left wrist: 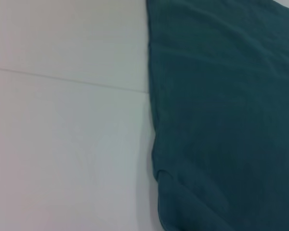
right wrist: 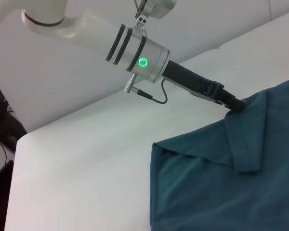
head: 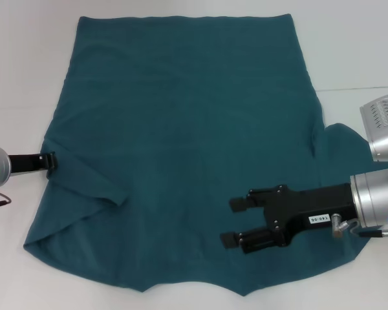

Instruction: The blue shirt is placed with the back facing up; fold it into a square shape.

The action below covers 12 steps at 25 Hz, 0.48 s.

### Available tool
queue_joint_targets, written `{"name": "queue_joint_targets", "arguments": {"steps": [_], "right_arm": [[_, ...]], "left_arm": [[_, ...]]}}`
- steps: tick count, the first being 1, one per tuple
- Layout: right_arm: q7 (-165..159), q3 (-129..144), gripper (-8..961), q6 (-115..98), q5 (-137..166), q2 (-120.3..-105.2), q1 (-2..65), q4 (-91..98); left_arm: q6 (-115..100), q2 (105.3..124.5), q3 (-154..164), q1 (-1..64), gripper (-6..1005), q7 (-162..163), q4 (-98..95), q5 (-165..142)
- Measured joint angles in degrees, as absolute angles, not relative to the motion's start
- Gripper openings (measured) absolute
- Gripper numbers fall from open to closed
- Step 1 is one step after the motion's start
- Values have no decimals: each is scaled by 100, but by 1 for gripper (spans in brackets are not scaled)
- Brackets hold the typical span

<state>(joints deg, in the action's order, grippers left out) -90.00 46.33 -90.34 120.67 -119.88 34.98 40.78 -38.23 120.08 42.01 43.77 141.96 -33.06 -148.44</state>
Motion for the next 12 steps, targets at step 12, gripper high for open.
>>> {"name": "queue_joint_targets", "arguments": {"steps": [12], "right_arm": [[-9000,4632,914,-9036,12067,-11992,3524,4078]], "left_arm": [[-4535,12307,4201,4262,50,14160,-4347,-14709]]}}
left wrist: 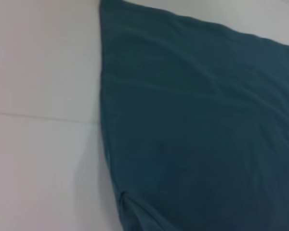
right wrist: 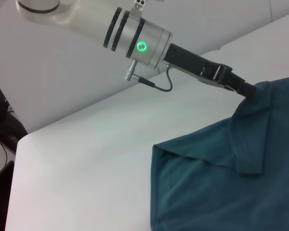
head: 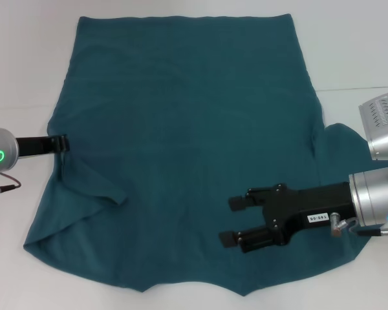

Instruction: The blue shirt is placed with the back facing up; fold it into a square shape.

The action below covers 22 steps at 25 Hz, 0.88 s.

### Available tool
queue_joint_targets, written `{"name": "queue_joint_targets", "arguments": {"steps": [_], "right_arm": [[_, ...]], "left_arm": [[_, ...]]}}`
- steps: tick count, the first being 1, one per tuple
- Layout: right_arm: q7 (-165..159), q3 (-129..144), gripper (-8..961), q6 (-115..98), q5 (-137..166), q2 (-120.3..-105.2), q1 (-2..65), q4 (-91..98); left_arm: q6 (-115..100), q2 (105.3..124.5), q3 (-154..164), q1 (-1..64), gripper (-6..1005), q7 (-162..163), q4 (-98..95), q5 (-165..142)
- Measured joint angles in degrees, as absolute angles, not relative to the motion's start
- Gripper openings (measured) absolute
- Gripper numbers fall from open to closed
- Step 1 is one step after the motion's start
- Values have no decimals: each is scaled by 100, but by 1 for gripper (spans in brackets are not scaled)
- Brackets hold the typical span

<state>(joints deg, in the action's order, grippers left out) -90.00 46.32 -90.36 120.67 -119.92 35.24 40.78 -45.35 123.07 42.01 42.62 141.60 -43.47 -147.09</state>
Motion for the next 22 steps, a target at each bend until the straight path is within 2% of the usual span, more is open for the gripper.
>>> {"name": "queue_joint_targets", "arguments": {"steps": [10,15,22], "right_arm": [[-8993,4626,914,-9035,12067,-11997,3517,4078],[-8950,4628,914,-9034,12066,-11997,3515,4031],[-8938,4605,914,-9041,12053,-11989,3468,4008]], "left_arm": [[-4480,12381,4210,4407,63,14115,-4281,-14270],[-4332,12383,4212,4411,181,14088,-4248,-13939],[-4285,12335,4494,4264,430,13885,-4253,-14021]]}}
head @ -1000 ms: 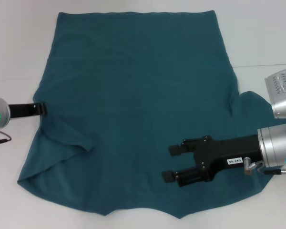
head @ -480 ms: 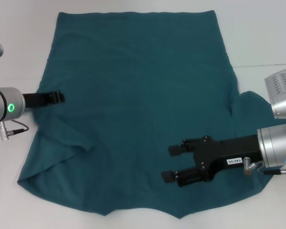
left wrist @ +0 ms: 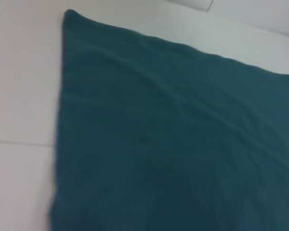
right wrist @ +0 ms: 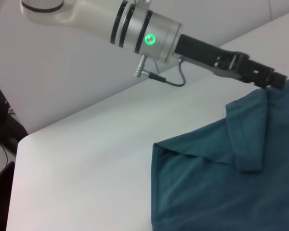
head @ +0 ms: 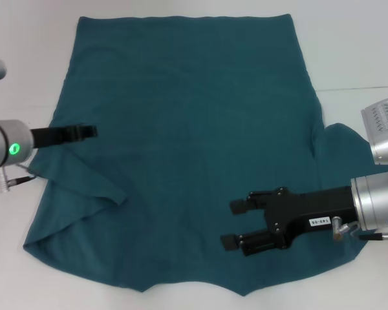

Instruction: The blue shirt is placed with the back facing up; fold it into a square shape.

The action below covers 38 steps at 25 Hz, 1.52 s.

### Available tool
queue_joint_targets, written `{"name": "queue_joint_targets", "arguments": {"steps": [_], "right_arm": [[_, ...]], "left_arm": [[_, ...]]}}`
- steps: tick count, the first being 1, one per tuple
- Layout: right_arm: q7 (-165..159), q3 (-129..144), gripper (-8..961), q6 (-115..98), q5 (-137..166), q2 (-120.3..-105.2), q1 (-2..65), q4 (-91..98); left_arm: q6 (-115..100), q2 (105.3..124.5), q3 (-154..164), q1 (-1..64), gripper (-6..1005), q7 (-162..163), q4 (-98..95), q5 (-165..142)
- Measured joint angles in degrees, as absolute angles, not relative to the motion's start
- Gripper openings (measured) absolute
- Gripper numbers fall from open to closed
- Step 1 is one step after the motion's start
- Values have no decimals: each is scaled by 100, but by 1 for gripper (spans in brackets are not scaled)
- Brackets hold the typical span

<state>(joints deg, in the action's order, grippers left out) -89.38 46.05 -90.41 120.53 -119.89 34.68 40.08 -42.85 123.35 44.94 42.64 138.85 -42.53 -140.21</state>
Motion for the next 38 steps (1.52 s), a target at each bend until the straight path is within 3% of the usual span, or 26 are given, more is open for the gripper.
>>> {"name": "queue_joint_targets", "arguments": {"steps": [7,16,38], "right_arm": [[-8938,4605,914,-9041,12049,-11980,3461,4008],[-8938,4605,914,-9034,12050,-11992,3545,4008],[-8953,4615,914,-9026,12050,-11997,3542,4002]], "left_arm": [[-4279,12183,4416,3879,614,13998,-4463,-14098],[-3961,12049,4393,3726,615,13951,-4176,-14111],[-3602,12023,4430,3910,614,13711,-3605,-14133]]}}
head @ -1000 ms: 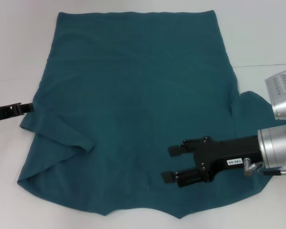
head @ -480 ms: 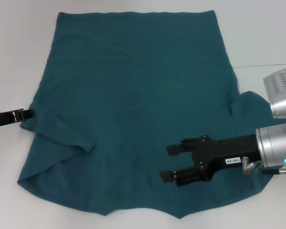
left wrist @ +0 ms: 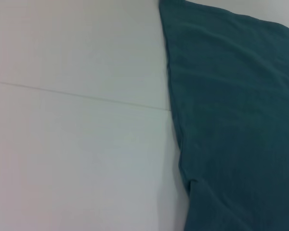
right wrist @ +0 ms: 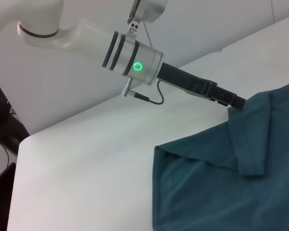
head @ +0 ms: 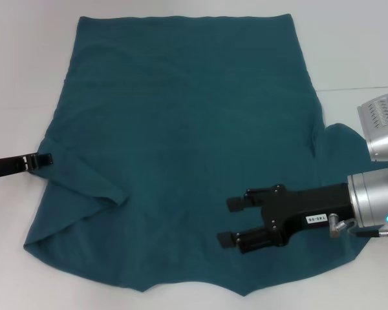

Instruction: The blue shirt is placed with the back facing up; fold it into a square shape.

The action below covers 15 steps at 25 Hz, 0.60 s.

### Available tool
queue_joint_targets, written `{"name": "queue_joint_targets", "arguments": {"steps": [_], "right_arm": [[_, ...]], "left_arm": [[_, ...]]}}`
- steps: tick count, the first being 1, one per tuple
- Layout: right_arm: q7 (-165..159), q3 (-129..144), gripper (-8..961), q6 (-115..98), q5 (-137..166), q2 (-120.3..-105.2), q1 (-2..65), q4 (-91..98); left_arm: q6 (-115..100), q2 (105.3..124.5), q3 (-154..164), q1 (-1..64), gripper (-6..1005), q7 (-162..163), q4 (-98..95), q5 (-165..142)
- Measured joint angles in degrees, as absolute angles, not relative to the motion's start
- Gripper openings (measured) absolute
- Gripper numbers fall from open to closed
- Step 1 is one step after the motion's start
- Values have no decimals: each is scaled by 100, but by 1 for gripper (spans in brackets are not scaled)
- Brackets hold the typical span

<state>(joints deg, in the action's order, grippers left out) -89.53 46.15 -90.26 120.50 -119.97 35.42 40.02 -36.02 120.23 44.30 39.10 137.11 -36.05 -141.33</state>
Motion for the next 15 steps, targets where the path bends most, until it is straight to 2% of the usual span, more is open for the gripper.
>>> {"name": "queue_joint_targets", "arguments": {"steps": [15], "right_arm": [[-8953,4632,914,-9042,12050,-11997,3507,3999]], "left_arm": [[-3545,12027,4429,3961,610,13613,-3491,-14133]]}}
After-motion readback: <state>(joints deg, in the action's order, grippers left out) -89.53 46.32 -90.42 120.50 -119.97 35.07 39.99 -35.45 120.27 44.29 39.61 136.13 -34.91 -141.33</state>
